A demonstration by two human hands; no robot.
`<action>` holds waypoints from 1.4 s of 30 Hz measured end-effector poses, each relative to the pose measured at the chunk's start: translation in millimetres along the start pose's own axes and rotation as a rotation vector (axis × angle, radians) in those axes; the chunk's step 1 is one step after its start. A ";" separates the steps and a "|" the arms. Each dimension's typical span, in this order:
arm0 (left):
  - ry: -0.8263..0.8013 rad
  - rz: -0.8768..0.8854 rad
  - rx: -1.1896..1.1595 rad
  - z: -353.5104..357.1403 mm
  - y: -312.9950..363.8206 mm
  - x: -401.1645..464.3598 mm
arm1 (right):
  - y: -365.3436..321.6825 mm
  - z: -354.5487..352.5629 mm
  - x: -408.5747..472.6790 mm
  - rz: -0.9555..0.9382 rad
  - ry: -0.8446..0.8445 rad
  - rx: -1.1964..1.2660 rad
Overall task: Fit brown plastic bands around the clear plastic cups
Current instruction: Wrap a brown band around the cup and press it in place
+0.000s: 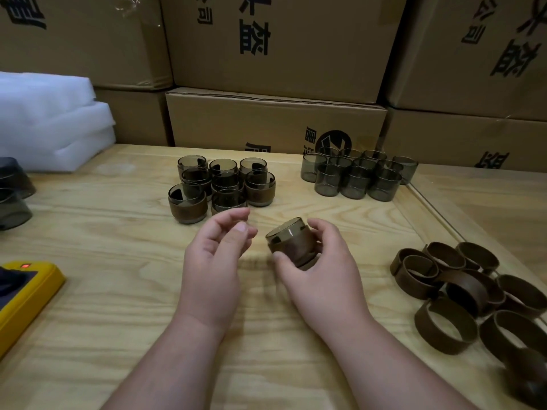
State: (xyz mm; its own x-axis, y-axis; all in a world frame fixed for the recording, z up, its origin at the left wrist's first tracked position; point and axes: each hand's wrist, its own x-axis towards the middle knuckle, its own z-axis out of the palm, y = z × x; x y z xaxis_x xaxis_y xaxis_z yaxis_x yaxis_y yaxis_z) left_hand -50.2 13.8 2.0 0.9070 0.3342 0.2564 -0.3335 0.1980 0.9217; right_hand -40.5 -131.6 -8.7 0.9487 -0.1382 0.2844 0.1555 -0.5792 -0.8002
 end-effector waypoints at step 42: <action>-0.011 -0.086 0.130 2.0 -1.3 -1.0 | 2.1 -6.2 4.3 0.048 -0.232 -0.450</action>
State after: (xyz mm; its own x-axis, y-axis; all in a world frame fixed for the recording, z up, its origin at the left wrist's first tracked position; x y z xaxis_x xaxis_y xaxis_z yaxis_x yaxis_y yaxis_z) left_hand -50.2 11.4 1.1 0.9337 0.3109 0.1777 -0.2194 0.1043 0.9700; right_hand -37.7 -138.4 -5.9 0.9960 -0.0209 0.0872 0.0244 -0.8722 -0.4885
